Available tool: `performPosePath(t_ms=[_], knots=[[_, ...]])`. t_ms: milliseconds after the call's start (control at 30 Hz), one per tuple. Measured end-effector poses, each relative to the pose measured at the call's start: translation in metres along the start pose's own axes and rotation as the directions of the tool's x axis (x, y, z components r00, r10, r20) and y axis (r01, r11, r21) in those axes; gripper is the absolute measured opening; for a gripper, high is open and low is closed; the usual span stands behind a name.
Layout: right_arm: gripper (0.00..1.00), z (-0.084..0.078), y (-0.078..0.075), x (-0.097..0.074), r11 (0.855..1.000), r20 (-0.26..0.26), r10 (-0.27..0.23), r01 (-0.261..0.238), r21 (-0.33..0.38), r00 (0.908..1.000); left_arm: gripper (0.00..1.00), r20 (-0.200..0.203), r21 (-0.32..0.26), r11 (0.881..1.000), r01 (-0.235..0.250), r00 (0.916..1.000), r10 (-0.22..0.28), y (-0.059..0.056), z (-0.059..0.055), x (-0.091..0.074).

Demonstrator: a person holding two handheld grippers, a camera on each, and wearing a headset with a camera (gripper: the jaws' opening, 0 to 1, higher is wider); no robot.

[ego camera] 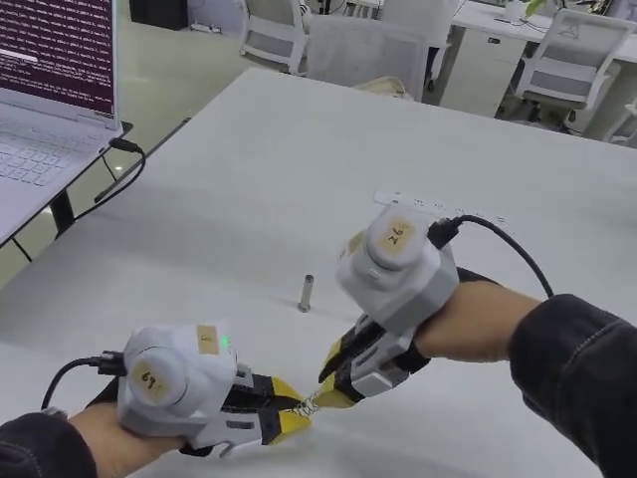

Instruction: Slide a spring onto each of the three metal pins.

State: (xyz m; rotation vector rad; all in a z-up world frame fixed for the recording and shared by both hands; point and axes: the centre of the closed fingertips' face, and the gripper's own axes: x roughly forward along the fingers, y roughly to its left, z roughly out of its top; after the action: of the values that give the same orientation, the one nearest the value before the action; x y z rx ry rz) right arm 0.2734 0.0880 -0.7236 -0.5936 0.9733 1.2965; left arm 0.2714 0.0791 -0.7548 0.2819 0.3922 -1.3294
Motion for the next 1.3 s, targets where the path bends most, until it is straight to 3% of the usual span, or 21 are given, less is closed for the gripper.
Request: performPosePath(t_ms=[167, 433, 700, 1300], knots=[[0.18, 0.002, 0.002, -0.005, 0.999, 0.023, 0.017, -0.016, -0.05, 0.9996, 0.01, 0.052, -0.058, 0.998, 0.021, 0.9985, -0.018, -0.001, 0.006, -0.002], [0.19, 0.006, 0.006, -0.016, 0.992, 0.051, 0.063, -0.057, -0.109, 0.9967, 0.01, 0.103, -0.087, 0.996, 0.029, 0.9944, -0.02, 0.0, 0.016, -0.005], [0.17, 0.006, 0.01, -0.02, 0.98, 0.019, 0.115, -0.11, -0.169, 0.9932, 0.01, 0.156, -0.096, 0.994, 0.049, 0.9871, -0.034, -0.003, 0.03, -0.009], [0.13, 0.011, 0.013, -0.021, 0.975, 0.028, 0.157, -0.15, -0.166, 0.9872, 0.01, 0.227, -0.114, 0.991, 0.064, 0.9732, -0.037, -0.005, 0.049, -0.014]])
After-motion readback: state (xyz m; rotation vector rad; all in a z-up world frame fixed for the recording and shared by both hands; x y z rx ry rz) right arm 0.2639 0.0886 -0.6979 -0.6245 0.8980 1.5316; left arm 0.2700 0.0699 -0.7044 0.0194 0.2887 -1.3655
